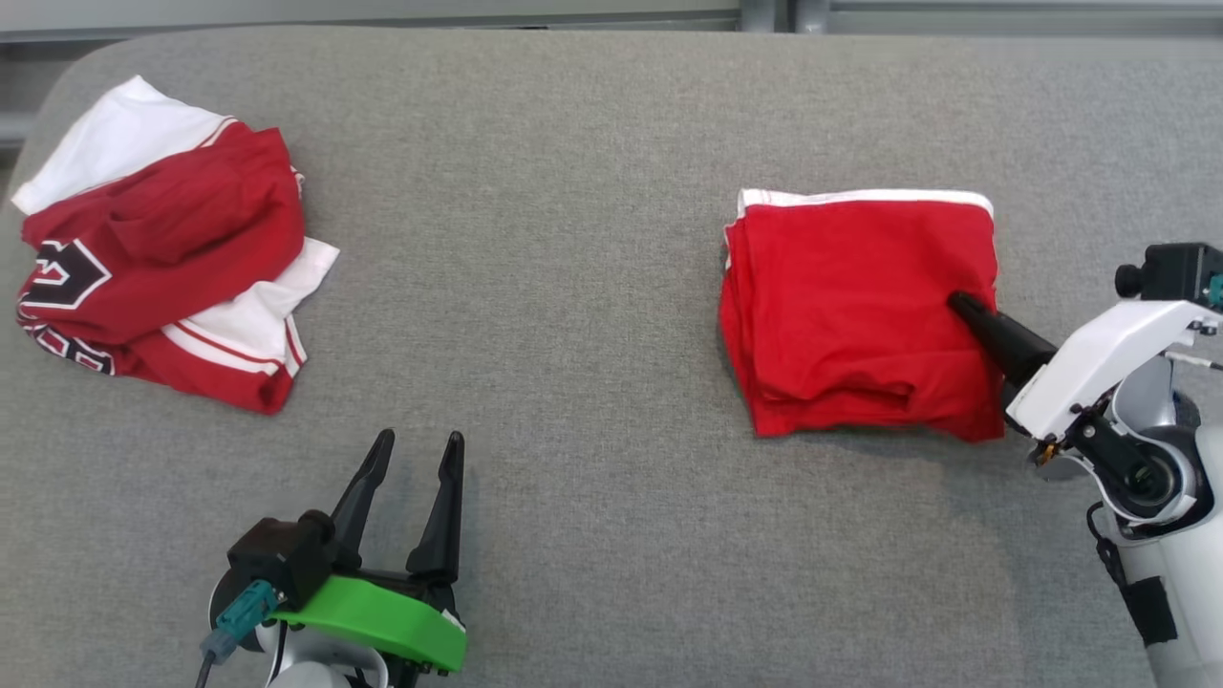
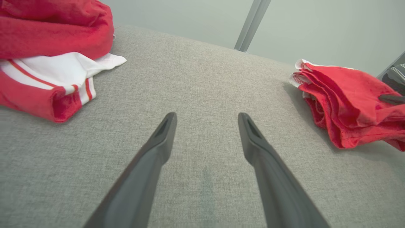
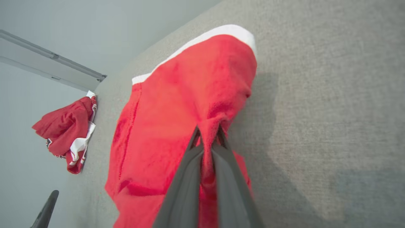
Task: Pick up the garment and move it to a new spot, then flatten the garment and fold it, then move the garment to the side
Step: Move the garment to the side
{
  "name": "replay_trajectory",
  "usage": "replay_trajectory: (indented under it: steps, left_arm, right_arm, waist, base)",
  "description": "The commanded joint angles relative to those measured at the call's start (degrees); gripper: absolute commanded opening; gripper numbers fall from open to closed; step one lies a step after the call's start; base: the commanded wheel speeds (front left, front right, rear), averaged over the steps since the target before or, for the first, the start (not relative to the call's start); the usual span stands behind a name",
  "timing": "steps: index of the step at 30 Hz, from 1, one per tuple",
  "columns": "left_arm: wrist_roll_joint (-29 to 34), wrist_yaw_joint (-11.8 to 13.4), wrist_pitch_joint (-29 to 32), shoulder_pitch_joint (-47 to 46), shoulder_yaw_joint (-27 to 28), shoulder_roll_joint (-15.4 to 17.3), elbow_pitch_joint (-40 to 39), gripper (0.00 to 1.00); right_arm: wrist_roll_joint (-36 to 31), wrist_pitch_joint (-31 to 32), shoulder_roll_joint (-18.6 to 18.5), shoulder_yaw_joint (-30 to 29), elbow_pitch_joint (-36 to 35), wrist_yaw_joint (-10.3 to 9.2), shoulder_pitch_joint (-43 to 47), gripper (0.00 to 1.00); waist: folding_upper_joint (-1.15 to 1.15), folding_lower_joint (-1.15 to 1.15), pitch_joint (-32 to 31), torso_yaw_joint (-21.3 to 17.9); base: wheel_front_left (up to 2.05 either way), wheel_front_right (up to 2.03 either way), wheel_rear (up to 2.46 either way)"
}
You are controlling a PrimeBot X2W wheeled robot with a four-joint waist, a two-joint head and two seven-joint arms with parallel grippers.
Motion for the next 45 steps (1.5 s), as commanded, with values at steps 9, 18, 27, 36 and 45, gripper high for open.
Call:
replay_trajectory:
  steps: [9,18,27,36,45]
  left_arm:
    - [1.1,-0.7,-0.2,2.5,1.6,-1.7,-0.1,1.00]
    - [2.0,-1.7,-0.2,3.2,3.3,-3.0,-0.1,1.00]
    - [4.3,-2.1,-0.2,2.3,4.6,-1.7,-1.8,1.00]
    - [7.6,-2.1,1.4,-1.6,4.8,3.0,-5.9,1.00]
    - [9.4,-3.4,2.4,-5.3,4.2,5.5,-8.0,1.00]
  right_arm:
    - [1.8,6.4,-4.5,4.4,-13.0,0.03,1.0,0.00]
    - [1.2,11.2,-2.9,3.5,-15.5,0.03,1.6,0.00]
    - [-3.8,10.4,-3.4,-2.7,-10.7,0.03,2.4,0.00]
    - [-10.3,5.3,-4.2,-4.3,-4.4,0.03,-0.3,0.00]
    - [-17.2,1.1,-7.2,-8.2,3.5,0.03,-4.6,0.00]
  waist:
    - [0.42,0.00,-3.5,1.0]
    - [0.42,0.00,-3.7,-0.2]
    - [0.42,0.00,-0.4,-6.3]
    - [0.42,0.00,6.9,-14.9]
    - [0.42,0.00,12.3,-16.0]
  base:
    - [0.00,0.00,0.00]
    - [0.00,0.00,0.00]
    - [0.00,0.00,0.00]
    - [0.00,0.00,0.00]
    - [0.00,0.00,0.00]
